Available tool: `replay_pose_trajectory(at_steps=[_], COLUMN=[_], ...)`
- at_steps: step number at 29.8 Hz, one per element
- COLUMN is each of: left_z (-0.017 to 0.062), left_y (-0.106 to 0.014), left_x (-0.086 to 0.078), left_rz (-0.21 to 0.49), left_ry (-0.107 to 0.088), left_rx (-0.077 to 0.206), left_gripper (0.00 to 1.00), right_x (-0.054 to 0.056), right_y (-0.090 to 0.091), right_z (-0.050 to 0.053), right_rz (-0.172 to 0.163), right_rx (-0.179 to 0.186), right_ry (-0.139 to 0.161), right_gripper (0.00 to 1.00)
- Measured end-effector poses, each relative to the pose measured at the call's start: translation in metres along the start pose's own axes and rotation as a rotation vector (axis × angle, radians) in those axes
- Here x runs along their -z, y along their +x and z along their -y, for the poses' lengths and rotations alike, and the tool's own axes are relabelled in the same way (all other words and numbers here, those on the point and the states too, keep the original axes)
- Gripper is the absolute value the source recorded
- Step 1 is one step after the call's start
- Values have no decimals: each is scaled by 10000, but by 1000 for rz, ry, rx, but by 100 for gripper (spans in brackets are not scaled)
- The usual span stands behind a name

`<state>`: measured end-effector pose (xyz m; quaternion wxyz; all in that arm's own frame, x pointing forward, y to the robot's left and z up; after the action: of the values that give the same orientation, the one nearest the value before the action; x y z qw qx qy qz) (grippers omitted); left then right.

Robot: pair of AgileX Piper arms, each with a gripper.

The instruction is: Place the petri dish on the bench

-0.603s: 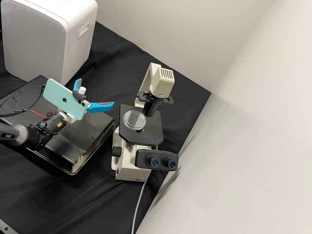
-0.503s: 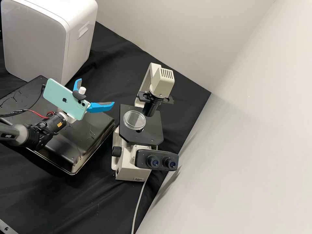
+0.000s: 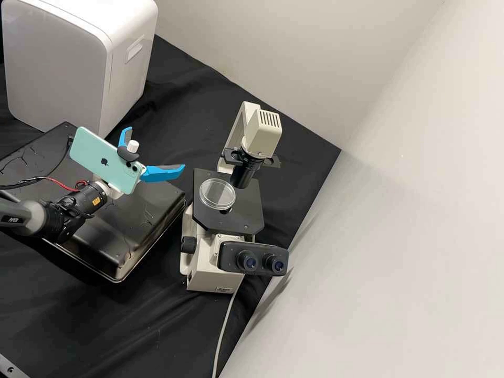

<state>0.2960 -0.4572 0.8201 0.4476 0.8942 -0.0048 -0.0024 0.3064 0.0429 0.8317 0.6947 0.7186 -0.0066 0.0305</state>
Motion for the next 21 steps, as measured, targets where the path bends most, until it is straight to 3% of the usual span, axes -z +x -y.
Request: replay_pose_trajectory(at_steps=[4,7,12,17,21], left_z=[33,36,-7,-24,-44], left_y=[-149,-271,-470,-671,-844], left_x=[-38,-69,-129,-215,-347], left_rz=[14,28,58,104,176], left_ry=[1,-2,-31,-63,-68], left_rx=[19,13,-20,-28,-41], left_gripper=[100,100,100,100,100], right_x=[0,0,0,0,0], right_y=[0,0,0,0,0], right_z=[0,0,0,0,0], right_rz=[0,0,0,0,0], right_rx=[0,0,0,0,0], right_ry=[0,0,0,0,0], right_gripper=[100,100,100,100,100])
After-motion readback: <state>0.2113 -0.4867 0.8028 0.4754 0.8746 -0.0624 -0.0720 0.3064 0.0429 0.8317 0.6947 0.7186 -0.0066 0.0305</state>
